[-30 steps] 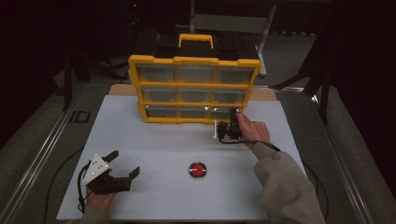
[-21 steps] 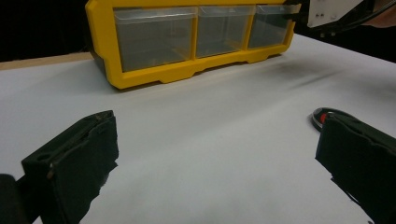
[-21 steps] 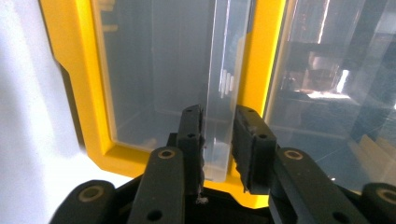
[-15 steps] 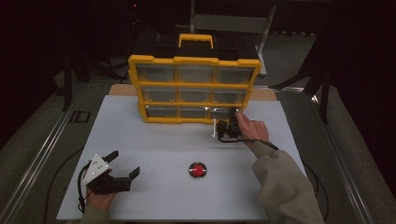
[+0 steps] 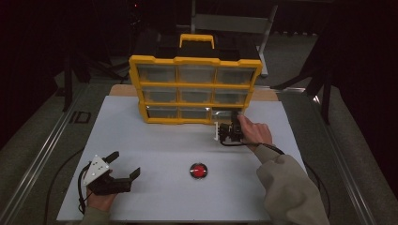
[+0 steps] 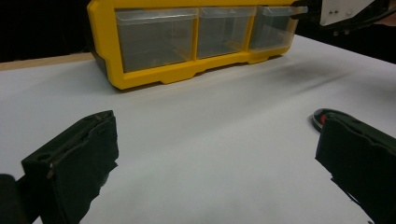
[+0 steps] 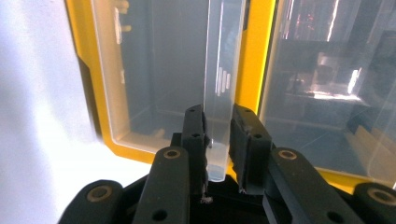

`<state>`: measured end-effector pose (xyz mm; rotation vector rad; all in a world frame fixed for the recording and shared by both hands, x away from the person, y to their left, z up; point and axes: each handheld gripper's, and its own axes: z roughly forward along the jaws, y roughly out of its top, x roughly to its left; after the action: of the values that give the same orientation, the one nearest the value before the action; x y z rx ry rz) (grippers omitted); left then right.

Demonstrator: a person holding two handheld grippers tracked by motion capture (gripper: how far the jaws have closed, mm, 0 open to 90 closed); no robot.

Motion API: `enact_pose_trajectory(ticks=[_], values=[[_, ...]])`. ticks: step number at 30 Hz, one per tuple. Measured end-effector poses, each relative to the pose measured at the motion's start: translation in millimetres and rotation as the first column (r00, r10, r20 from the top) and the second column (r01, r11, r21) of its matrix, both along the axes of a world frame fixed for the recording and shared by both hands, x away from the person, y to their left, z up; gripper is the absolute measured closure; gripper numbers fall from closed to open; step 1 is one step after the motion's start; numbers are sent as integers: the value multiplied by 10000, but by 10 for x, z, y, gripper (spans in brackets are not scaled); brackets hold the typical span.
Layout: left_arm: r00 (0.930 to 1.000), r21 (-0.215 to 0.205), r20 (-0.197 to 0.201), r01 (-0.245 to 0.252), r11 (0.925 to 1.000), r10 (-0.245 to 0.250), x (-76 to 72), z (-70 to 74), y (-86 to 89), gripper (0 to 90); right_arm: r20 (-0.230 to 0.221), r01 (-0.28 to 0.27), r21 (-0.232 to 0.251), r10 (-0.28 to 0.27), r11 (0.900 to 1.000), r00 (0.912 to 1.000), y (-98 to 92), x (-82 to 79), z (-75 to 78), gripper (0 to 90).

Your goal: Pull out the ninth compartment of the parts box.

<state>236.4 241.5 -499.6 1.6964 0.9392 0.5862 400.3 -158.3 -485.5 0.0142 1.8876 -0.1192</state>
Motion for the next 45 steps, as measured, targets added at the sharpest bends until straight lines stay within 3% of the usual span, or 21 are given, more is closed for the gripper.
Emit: enact_pose_trajectory(ticks=[19, 45], values=[[10000, -4, -2, 2, 10000, -2, 2, -2, -5, 0, -477, -127, -60, 124, 9999, 9988, 6, -252, 36, 761], [10000, 4, -5, -24, 10000, 24, -4, 0, -6, 0, -633, -206, 89, 212, 9997, 9978, -5, -568, 56, 761]])
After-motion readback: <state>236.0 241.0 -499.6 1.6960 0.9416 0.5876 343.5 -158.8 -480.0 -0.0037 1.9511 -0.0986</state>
